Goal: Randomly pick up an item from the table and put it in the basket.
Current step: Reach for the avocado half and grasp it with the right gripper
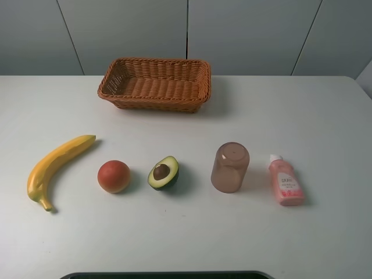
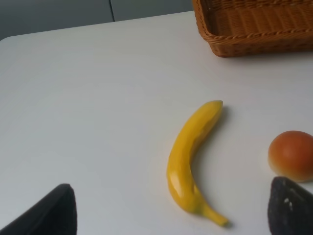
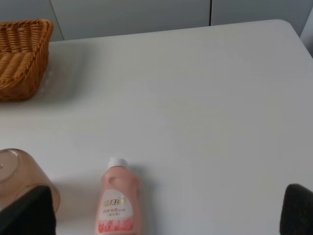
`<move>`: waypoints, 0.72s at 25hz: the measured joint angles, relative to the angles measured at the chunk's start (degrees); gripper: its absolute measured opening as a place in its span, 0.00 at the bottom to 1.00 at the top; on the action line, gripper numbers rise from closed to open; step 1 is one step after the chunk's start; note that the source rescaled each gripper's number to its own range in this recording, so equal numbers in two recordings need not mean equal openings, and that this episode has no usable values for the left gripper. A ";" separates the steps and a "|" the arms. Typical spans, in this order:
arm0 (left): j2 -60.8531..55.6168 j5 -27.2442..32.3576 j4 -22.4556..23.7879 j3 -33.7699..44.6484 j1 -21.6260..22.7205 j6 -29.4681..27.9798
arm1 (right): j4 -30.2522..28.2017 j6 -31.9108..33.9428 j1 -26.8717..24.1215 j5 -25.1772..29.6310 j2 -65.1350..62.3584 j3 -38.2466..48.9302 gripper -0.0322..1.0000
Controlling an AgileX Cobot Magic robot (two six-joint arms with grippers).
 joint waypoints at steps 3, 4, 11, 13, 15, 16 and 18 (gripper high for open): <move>0.00 0.00 0.00 0.00 0.00 0.00 | 0.00 0.00 0.00 0.00 0.00 0.00 0.96; 0.00 0.00 0.00 0.00 0.00 0.00 | 0.00 0.00 0.00 0.00 0.00 0.00 0.96; 0.00 0.00 0.00 0.00 0.00 0.31 | 0.00 0.00 0.00 0.00 0.00 0.00 0.96; 0.00 0.00 0.00 0.00 0.00 0.00 | 0.00 0.00 0.00 0.00 0.00 0.00 0.96; 0.00 0.00 0.00 0.00 0.00 0.31 | 0.00 0.00 0.00 0.00 0.00 0.00 0.96; 0.00 0.00 0.00 0.00 0.00 0.00 | 0.00 0.00 0.00 0.00 0.00 0.00 0.96; 0.00 0.00 0.00 0.00 0.00 0.00 | 0.00 0.00 0.00 0.00 0.00 0.00 0.96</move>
